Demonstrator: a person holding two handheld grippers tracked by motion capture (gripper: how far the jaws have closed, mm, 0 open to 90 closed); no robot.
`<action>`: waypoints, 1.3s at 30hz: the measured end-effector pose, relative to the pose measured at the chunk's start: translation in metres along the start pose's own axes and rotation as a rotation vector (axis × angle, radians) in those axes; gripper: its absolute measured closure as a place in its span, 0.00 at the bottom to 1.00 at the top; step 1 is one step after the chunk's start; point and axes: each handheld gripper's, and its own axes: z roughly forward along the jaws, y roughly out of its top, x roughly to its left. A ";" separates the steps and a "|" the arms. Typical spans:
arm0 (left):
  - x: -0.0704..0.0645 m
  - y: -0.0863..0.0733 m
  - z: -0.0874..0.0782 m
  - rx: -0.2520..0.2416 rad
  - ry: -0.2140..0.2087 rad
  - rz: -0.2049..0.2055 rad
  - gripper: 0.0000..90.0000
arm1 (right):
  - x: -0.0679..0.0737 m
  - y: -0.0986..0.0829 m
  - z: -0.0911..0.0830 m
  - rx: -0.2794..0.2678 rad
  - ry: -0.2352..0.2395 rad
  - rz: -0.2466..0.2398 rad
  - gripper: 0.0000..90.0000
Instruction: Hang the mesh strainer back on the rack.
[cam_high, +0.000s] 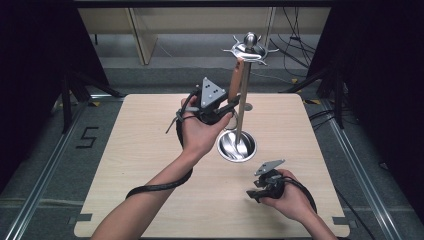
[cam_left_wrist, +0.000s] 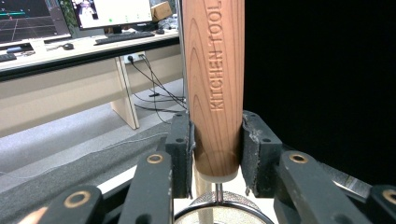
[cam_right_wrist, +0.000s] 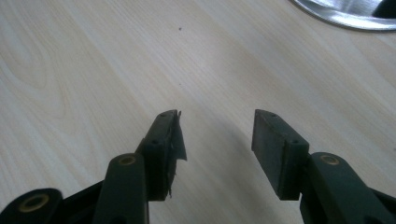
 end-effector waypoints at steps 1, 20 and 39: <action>-0.001 0.000 0.000 0.006 -0.007 -0.013 0.74 | 0.000 0.000 -0.001 0.008 -0.012 -0.016 0.57; 0.008 0.001 -0.021 0.044 -0.089 -0.067 0.55 | 0.000 0.000 -0.001 0.005 -0.009 -0.015 0.57; 0.071 -0.157 -0.120 0.312 -0.014 -0.133 0.46 | -0.002 0.000 0.000 -0.007 -0.025 -0.023 0.57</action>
